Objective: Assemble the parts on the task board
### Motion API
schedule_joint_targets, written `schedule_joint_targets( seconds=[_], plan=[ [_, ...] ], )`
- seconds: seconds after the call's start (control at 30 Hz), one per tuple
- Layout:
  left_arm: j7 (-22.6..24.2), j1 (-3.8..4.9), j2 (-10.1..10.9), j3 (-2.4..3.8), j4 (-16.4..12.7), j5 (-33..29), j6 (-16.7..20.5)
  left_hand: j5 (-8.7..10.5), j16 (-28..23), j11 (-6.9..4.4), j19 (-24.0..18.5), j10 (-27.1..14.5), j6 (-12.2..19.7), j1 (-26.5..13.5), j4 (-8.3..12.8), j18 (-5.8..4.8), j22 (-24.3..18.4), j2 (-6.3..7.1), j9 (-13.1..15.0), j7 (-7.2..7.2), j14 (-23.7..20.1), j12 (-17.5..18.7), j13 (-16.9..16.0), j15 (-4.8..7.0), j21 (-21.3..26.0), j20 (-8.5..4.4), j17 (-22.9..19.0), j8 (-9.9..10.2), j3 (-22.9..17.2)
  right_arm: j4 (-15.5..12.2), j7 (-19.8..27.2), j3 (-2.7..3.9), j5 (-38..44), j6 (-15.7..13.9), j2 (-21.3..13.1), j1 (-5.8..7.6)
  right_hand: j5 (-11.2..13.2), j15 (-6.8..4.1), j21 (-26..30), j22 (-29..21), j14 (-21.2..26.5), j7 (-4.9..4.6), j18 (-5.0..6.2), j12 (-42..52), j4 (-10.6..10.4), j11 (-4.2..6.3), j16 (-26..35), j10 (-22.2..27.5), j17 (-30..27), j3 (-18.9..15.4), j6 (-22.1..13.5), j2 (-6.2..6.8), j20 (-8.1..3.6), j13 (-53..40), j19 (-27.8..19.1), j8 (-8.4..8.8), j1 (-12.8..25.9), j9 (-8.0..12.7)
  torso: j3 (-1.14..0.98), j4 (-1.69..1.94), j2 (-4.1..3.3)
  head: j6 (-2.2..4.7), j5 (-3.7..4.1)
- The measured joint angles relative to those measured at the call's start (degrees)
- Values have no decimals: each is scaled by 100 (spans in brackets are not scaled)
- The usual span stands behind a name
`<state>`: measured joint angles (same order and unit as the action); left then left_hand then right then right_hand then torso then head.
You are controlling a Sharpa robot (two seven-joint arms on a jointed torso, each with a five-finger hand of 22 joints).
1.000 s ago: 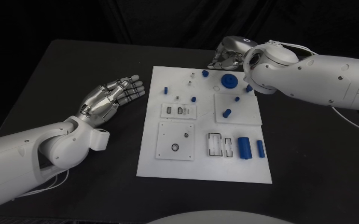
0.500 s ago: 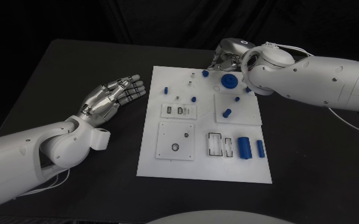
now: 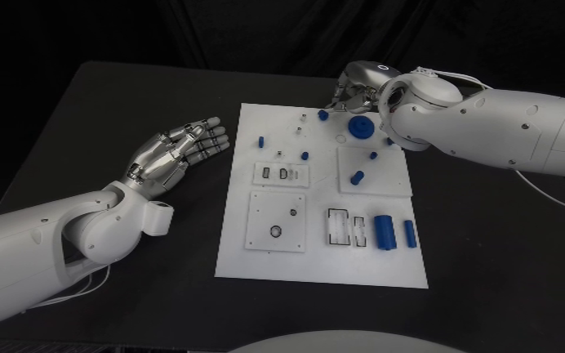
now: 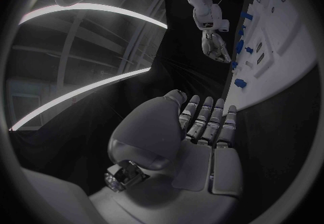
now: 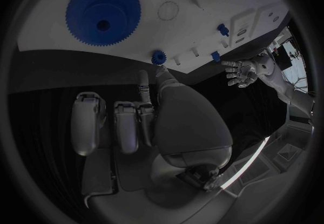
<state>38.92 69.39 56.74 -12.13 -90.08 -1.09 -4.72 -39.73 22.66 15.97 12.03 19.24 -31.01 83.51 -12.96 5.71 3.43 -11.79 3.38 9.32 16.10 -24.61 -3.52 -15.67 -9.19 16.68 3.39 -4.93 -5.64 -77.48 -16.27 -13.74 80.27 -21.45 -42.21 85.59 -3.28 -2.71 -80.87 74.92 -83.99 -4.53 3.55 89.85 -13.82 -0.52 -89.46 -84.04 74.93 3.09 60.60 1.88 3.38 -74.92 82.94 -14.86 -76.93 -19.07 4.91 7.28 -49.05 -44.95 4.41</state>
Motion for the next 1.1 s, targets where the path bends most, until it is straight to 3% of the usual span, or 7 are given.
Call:
schedule_joint_targets(
  seconds=[0.27,1.1],
  plan=[
    [0,0,-1,0,10,-1,-4,0,-1,0,0,0,0,0,0,0,0,0,0,0,0,0,0,0,0,0,0,0,0,-1,6,0,3,26,-3,-2,23,0,0,-1,0,0,0,0,-165,0,0,0,0,-115,0,77,0,1,0,0,180,-53,-3,-10,-1,-7,-15],
    [0,-1,-13,0,19,-3,-17,0,-3,0,0,0,0,-16,0,0,-4,16,3,0,-1,0,1,1,0,0,-1,0,-49,91,2,1,7,202,83,-48,22,0,21,-2,0,21,0,0,-119,0,0,1,-1,-70,-21,90,-16,1,-16,-22,40,-137,0,-7,-1,-10,-30]
  ],
)
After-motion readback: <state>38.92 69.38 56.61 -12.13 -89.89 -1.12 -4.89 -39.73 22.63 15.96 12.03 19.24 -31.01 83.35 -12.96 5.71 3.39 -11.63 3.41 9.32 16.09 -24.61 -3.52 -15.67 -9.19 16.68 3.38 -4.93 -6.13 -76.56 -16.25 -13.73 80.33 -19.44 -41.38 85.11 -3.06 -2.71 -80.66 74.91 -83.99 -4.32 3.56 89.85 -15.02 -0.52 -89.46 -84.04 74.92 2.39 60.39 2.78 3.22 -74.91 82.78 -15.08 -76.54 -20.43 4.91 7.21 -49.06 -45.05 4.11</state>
